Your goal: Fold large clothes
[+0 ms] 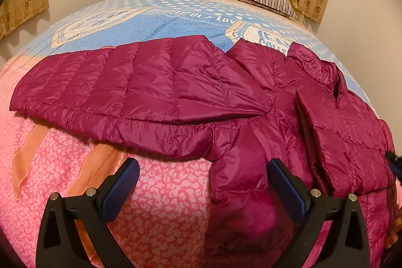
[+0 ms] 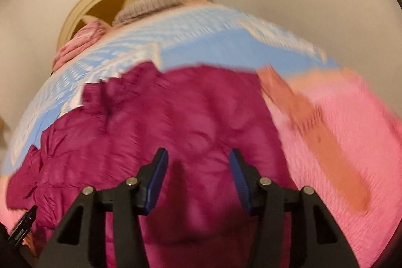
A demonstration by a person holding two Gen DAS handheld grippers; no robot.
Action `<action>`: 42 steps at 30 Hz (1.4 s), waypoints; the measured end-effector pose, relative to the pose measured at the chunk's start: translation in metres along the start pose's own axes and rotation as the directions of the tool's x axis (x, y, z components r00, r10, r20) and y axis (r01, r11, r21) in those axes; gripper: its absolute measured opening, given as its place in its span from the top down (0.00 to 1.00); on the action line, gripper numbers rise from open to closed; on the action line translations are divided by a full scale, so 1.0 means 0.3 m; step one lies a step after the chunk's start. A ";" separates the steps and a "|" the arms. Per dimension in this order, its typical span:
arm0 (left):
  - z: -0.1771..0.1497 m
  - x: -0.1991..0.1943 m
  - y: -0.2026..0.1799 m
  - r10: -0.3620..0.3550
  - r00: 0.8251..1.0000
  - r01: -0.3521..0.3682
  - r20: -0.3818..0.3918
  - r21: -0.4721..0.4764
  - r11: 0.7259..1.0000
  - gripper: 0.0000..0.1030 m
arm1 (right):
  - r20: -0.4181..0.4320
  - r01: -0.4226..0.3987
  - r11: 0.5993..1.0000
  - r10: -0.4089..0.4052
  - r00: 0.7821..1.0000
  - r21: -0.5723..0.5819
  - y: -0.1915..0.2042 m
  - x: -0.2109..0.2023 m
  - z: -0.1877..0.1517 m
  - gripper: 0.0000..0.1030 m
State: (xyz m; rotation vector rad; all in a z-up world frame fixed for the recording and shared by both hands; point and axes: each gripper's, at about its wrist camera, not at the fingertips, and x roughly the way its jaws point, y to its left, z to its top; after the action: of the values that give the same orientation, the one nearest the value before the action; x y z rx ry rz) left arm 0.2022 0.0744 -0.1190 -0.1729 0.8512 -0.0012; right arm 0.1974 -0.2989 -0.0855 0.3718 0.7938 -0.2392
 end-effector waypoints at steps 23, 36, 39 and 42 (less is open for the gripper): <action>0.157 -0.134 0.065 -0.051 0.996 0.065 0.080 -0.179 0.982 0.01 | -0.014 0.083 0.976 -0.088 0.996 -0.201 0.091 0.058 -0.065 0.22; 0.044 0.096 -0.287 0.228 0.974 -0.225 0.004 0.195 0.955 0.01 | -0.009 0.085 0.975 -0.089 0.996 -0.204 0.089 0.061 -0.065 0.21; 0.055 0.098 -0.281 0.224 0.975 -0.220 -0.001 0.198 0.955 0.01 | -0.009 0.088 0.974 -0.092 0.996 -0.207 0.092 0.063 -0.065 0.20; 0.071 0.077 -0.237 0.153 0.988 -0.147 -0.025 0.171 0.974 0.01 | -0.009 0.091 0.974 -0.095 0.995 -0.209 0.093 0.064 -0.065 0.20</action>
State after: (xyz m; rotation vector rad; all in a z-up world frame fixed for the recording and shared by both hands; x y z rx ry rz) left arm 0.2382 0.0060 -0.1117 0.0515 0.8958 0.0648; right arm 0.2075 -0.2670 -0.1054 0.1395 0.8473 -0.2373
